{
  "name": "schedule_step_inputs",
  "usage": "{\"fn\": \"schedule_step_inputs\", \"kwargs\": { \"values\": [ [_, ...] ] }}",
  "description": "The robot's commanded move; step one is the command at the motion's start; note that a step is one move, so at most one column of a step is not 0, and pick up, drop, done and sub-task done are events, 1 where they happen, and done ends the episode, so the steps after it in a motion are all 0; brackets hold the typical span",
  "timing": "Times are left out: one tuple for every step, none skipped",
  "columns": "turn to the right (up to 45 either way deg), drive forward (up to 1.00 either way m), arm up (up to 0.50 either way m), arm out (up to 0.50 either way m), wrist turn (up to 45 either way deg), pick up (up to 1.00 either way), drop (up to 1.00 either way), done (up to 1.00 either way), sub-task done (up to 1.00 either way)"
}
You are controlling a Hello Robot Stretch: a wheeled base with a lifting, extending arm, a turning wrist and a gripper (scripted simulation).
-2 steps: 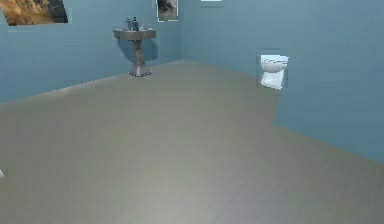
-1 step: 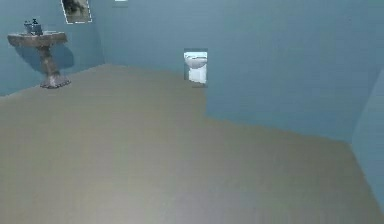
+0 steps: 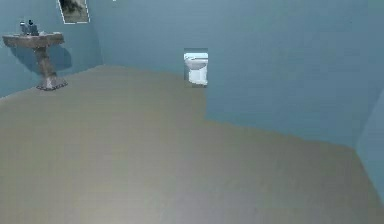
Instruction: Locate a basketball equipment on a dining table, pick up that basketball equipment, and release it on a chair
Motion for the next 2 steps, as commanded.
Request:
{"fn": "schedule_step_inputs", "kwargs": {
  "values": [
    [-45.0, 0.0, 0.0, 0.0, 0.0, 0.0, 0.0, 0.0, 0.0],
    [-12.0, 0.0, 0.0, 0.0, 0.0, 0.0, 0.0, 0.0, 0.0]
  ]
}}
